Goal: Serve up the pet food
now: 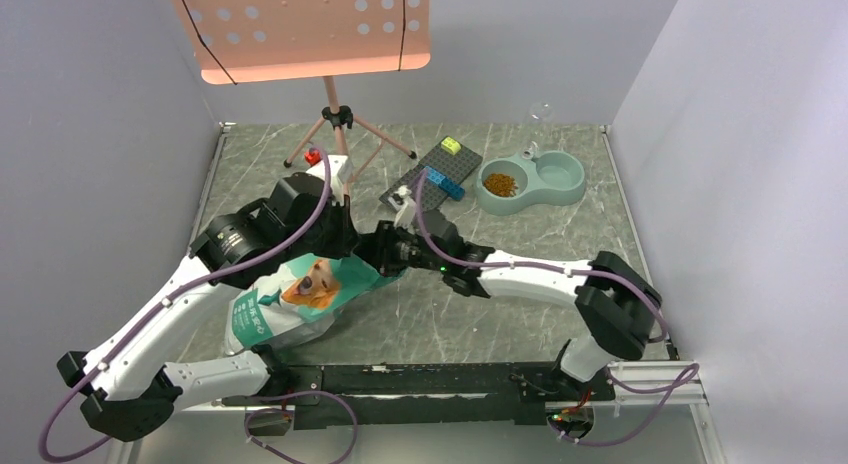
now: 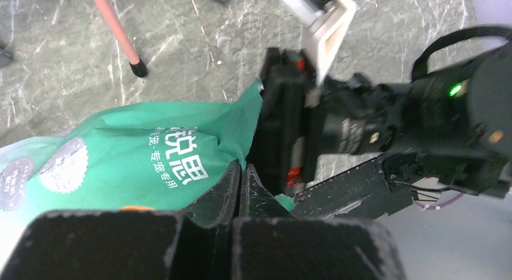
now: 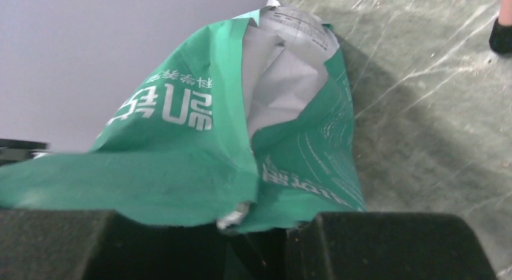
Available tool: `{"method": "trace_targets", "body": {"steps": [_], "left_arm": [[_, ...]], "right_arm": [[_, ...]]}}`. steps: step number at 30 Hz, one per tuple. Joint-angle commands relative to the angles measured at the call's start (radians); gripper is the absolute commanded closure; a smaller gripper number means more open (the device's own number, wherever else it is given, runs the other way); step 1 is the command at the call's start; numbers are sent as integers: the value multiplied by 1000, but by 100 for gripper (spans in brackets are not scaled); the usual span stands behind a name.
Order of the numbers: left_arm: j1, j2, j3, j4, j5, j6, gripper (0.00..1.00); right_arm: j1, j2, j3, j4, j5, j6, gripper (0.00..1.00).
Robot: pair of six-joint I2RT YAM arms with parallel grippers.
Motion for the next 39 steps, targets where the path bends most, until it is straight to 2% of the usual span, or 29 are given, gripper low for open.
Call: {"method": "trace_targets", "body": {"steps": [1,4,10,15,18,20,22,24,27,29,32,34,37,39], "left_arm": [[-18,-110,57,153,-14,-35,100],[-18,-148,38,153,-50,-33,100],[-17,-185,41,136,-101,-3,100],[-18,-210,37,171,-110,26,100],[-18,-215,32,183,-108,21,100],[-18,-221,22,205,-108,15,100],[-18,-225,10,227,-106,15,100],[-18,-231,-4,244,-105,14,100],[-18,-237,-23,260,-104,14,100],[-18,-243,-33,260,-111,7,100],[-17,-254,-39,261,-123,6,100],[-18,-252,-39,260,-128,12,100],[-18,-234,-23,255,-121,12,100],[-18,-225,-12,259,-119,13,100]], "right_arm": [[-84,-174,-96,197,-156,177,100],[-101,-264,-109,132,-174,165,100],[-153,-298,-164,180,-201,224,100],[-197,-445,-217,67,-164,214,100],[-211,-375,-172,124,-196,247,100],[-211,-374,-115,48,-201,216,100],[-225,-447,-132,-31,-176,200,100],[-247,-503,-187,-38,-173,223,100],[-253,-468,-199,32,-181,258,100],[-256,-461,-185,8,-188,252,100],[-276,-587,-230,-93,-144,230,100],[-304,-614,-285,-30,-154,271,100],[-308,-534,-297,116,-193,320,100],[-311,-562,-295,94,-199,310,100]]}}
